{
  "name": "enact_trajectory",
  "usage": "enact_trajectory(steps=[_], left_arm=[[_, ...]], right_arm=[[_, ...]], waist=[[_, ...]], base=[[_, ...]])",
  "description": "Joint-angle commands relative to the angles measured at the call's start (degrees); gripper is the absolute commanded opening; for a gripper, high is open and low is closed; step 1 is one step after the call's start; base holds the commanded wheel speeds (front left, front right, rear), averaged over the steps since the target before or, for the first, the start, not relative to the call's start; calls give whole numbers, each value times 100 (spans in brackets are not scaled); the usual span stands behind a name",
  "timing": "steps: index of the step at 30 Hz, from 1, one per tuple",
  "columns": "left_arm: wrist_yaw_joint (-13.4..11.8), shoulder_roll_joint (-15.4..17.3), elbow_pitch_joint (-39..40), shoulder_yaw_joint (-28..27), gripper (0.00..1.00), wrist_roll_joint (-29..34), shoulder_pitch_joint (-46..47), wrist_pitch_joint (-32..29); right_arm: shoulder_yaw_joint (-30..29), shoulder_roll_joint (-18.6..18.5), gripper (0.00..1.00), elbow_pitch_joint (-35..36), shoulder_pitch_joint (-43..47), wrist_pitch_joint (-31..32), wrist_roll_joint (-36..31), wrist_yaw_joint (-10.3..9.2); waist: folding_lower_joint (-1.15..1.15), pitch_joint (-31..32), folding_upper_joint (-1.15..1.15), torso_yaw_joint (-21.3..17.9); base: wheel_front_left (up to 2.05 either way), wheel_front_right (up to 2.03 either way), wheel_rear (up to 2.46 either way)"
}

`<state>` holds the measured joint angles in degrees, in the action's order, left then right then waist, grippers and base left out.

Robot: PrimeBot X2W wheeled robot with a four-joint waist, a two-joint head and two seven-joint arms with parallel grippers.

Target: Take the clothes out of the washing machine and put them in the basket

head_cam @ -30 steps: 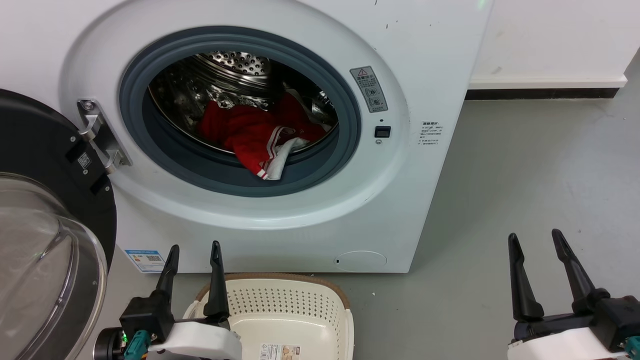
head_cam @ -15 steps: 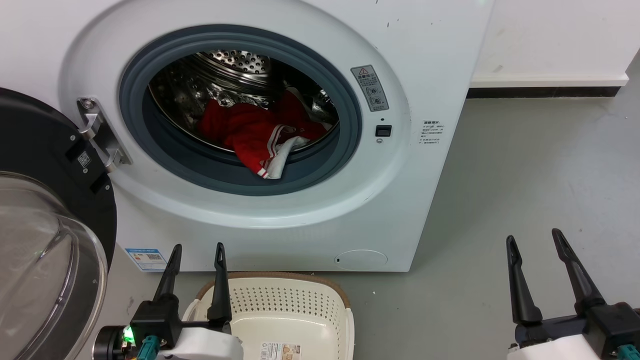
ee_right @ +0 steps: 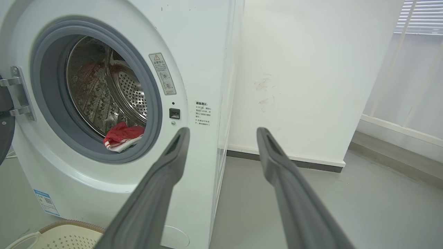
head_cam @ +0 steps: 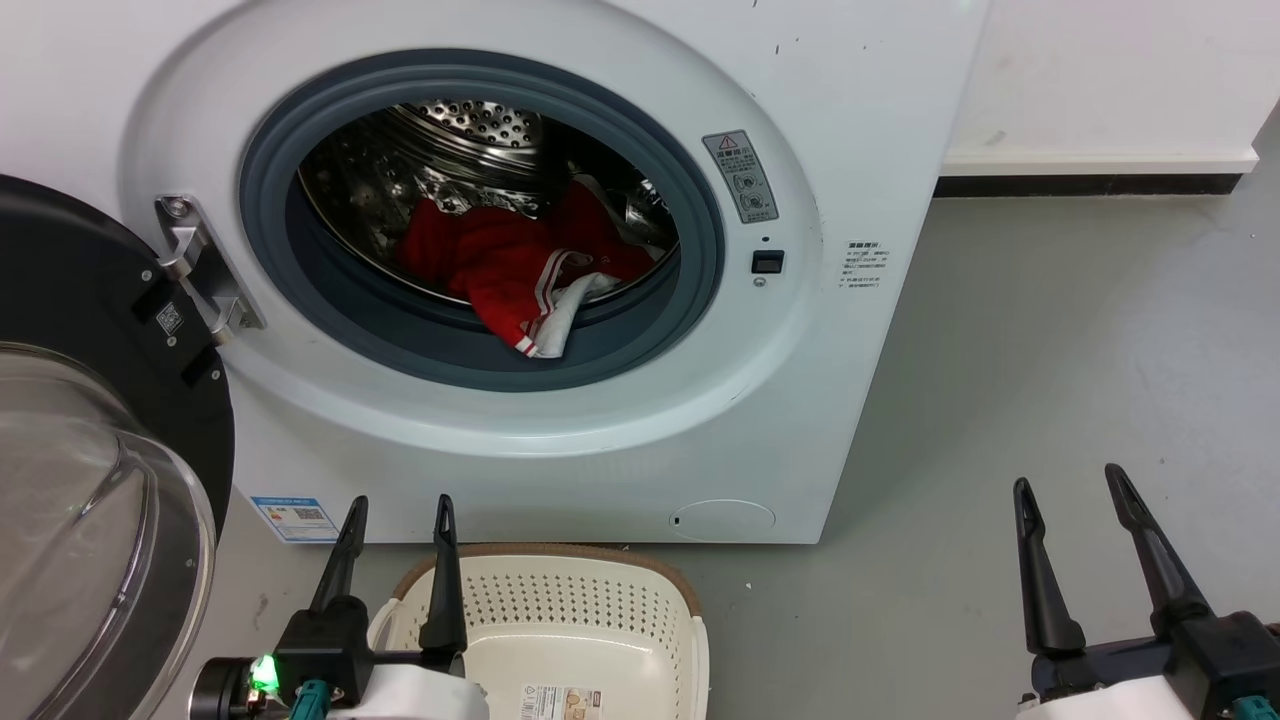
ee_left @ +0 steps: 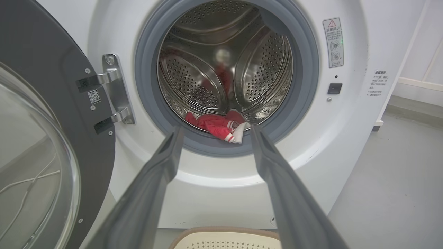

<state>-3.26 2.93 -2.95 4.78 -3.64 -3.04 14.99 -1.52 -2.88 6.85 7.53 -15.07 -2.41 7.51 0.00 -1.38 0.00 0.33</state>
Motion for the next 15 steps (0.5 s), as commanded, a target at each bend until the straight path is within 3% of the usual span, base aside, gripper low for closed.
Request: enact_trajectory(steps=[1, 15], left_arm=[[-25, -7, -9, -1, 100, 2, -28, 30], [-58, -7, -89, 12, 100, 6, -56, 30]], right_arm=[[-8, 1, 100, -18, 60, -16, 32, -4], [-16, 1, 100, -84, 74, -15, 143, -4]], waist=[[0, 1, 0, -1], [0, 32, 0, 0]], base=[[0, 0, 0], [0, 0, 0]])
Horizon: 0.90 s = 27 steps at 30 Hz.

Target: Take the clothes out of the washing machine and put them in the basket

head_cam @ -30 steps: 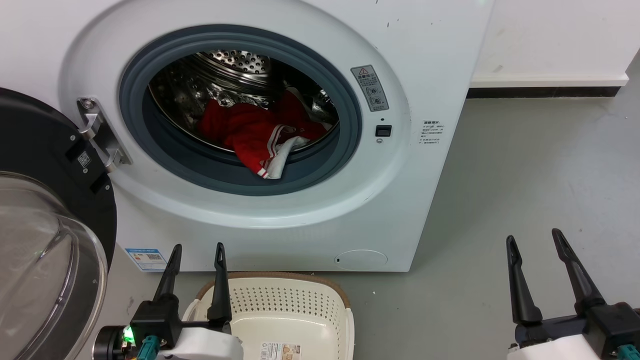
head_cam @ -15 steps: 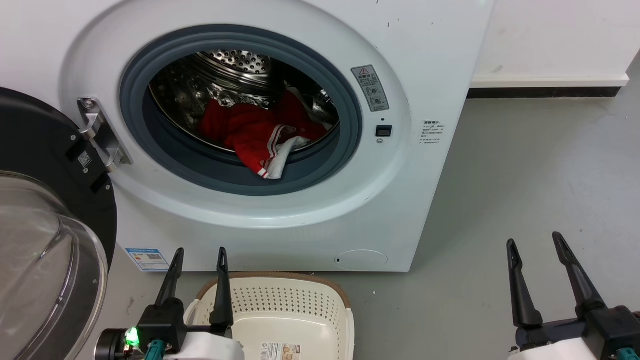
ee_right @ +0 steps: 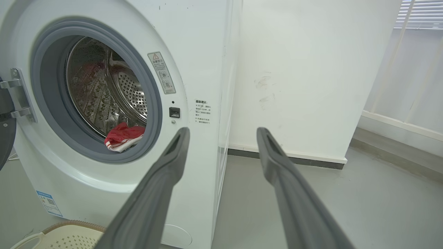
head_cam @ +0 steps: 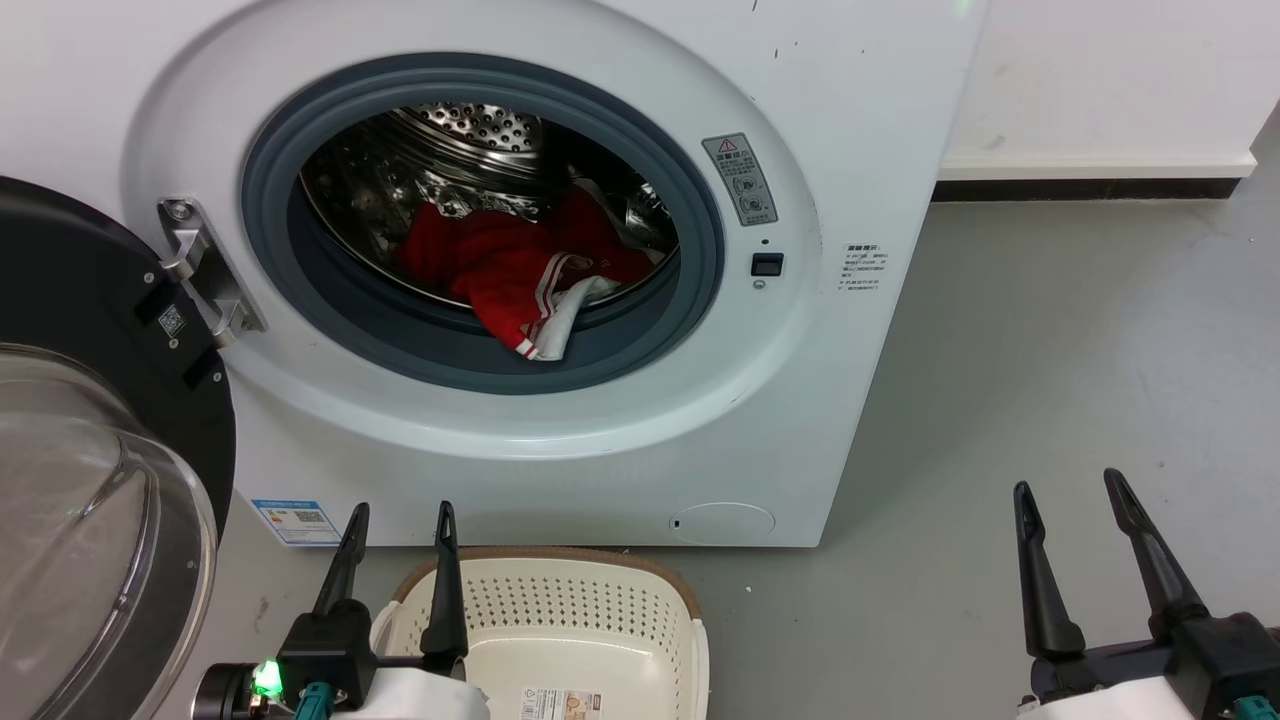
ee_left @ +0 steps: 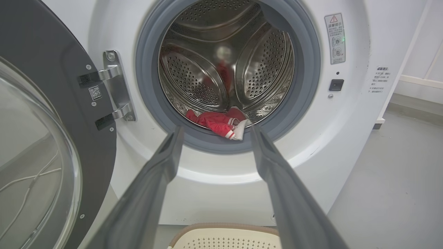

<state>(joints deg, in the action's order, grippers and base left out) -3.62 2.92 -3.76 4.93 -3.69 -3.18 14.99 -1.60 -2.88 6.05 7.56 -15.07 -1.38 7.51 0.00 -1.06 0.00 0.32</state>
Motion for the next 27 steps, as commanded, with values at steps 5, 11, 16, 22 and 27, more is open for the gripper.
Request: enact_trajectory(steps=[5, 11, 16, 22, 27], left_arm=[[-27, -6, -24, -7, 100, 32, -50, 30], [-32, -6, -45, -24, 100, 32, -46, 30], [-17, -6, -80, -40, 100, -28, 9, 29], [237, -7, -329, -160, 100, -105, 409, 24], [526, 95, -791, -250, 100, 59, 1066, 24]], right_arm=[[3, 1, 100, -8, 79, -15, 48, -4], [4, 1, 100, -18, 71, -16, 56, -4], [10, 1, 100, -20, 59, -16, 50, -4], [105, 1, 100, -6, -61, -16, 1, -4], [206, 3, 100, 40, -195, -15, -29, -4]], waist=[[0, 5, 0, -1], [0, 3, 0, -5], [0, -4, 0, -13], [0, -73, 0, -101], [0, -267, 0, -268]], base=[[0, 0, 0], [0, 0, 0], [0, 0, 0], [0, 0, 0], [0, 0, 0]])
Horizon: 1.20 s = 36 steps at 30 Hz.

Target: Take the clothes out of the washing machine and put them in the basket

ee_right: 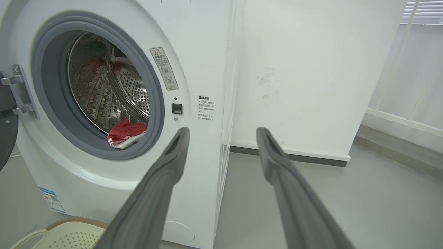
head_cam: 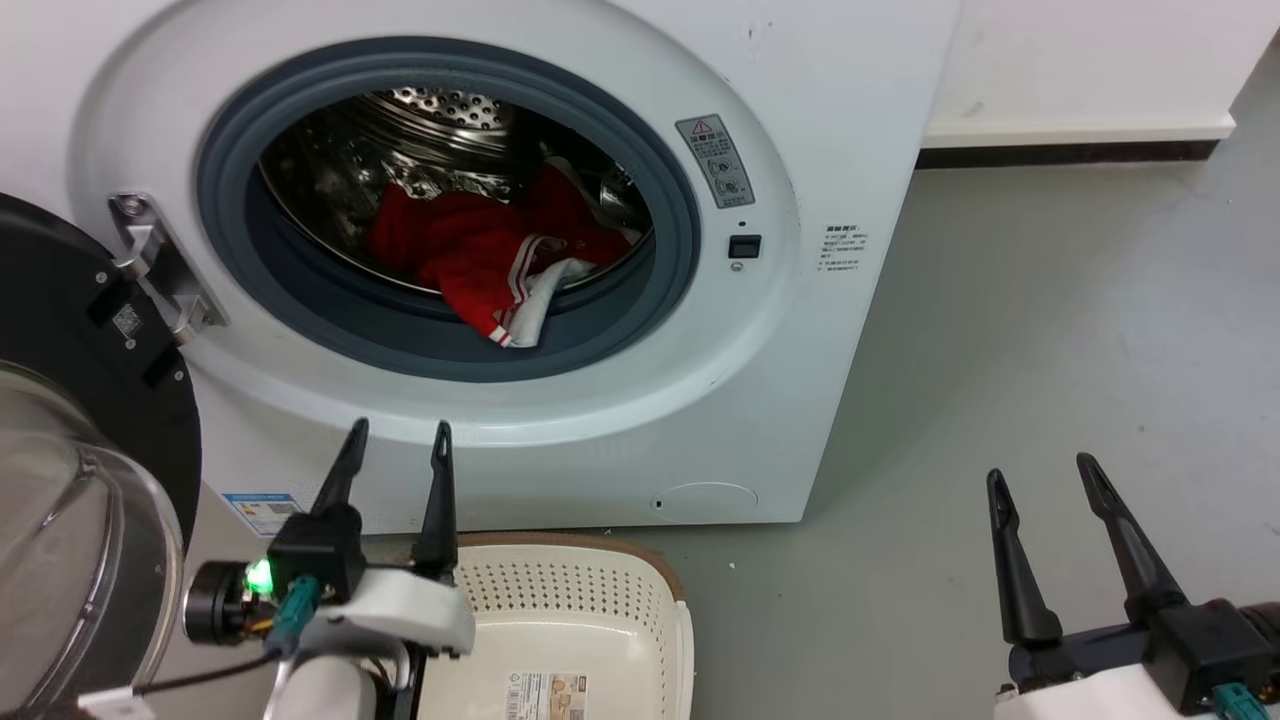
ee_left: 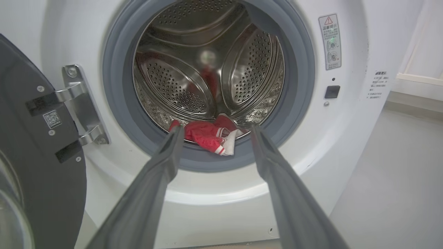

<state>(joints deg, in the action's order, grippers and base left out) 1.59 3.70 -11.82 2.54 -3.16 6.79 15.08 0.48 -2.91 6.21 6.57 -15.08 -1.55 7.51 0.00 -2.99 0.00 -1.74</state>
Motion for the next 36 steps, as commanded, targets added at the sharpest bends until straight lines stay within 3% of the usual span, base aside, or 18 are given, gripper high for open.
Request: enact_trajectory(steps=[1, 9, 21, 36], left_arm=[[50, 49, -85, -34, 100, 31, 243, 14], [352, 316, -1080, -54, 100, 110, 1829, 14], [482, 846, -3324, 195, 100, 289, 4235, -118], [580, 1297, -5151, 800, 100, 42, 6479, -1942]], right_arm=[[17, 4, 100, 40, -139, -14, -14, -4], [72, 5, 100, 96, -535, -14, -2, -4], [137, 8, 100, 185, -1110, -14, 161, -4], [208, 7, 100, 270, -1614, -14, 439, -4]], waist=[[0, -156, 0, -106], [0, -850, 0, -392], [0, -1826, 0, -841], [0, -2739, 0, -1119]], base=[[0, 0, 0], [0, 0, 0], [0, 0, 0], [0, 0, 0]])
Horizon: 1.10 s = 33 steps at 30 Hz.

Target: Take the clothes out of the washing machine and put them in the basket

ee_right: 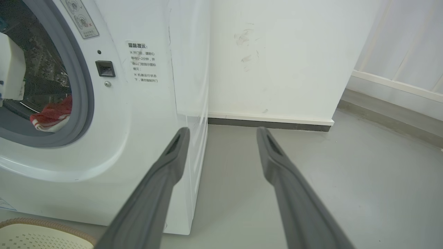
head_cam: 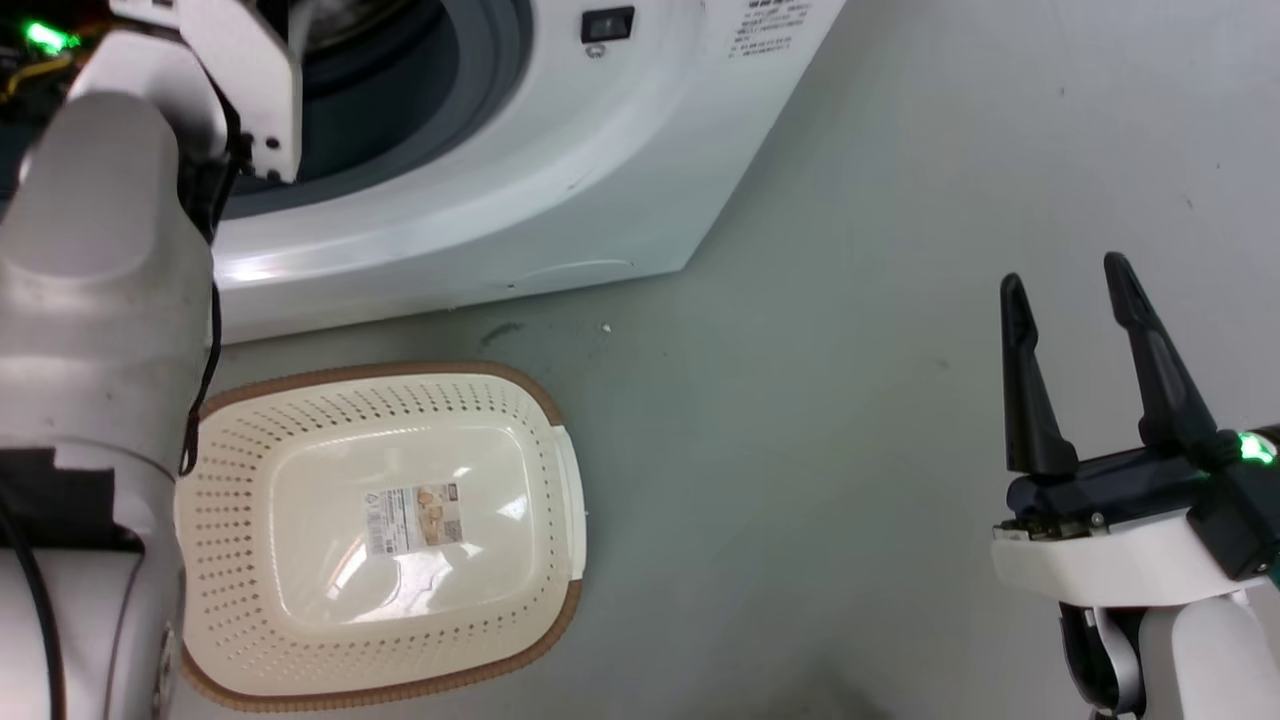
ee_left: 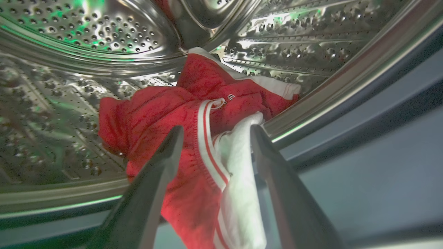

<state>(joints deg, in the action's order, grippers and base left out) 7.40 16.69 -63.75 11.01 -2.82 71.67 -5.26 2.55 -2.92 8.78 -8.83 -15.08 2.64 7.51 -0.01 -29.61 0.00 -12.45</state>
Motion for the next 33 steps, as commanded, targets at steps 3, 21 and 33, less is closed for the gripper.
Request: enact_trajectory(steps=[3, 21, 33], left_arm=[[0, 82, -187, 165, 100, -169, 279, -343], [7, 330, -724, 830, 100, -1026, 982, -1999], [4, 432, -515, 1203, 0, -1415, 804, -1772]], right_arm=[[9, 8, 100, 32, -160, -14, 58, -4], [48, 8, 100, 67, -434, -14, 241, -4], [41, 8, 100, 23, -394, -14, 167, -4]], waist=[[1, -248, 0, -100], [1, -769, 0, -273], [1, -695, 0, -199]], base=[[0, 0, 0], [0, 0, 0], [0, 0, 0]])
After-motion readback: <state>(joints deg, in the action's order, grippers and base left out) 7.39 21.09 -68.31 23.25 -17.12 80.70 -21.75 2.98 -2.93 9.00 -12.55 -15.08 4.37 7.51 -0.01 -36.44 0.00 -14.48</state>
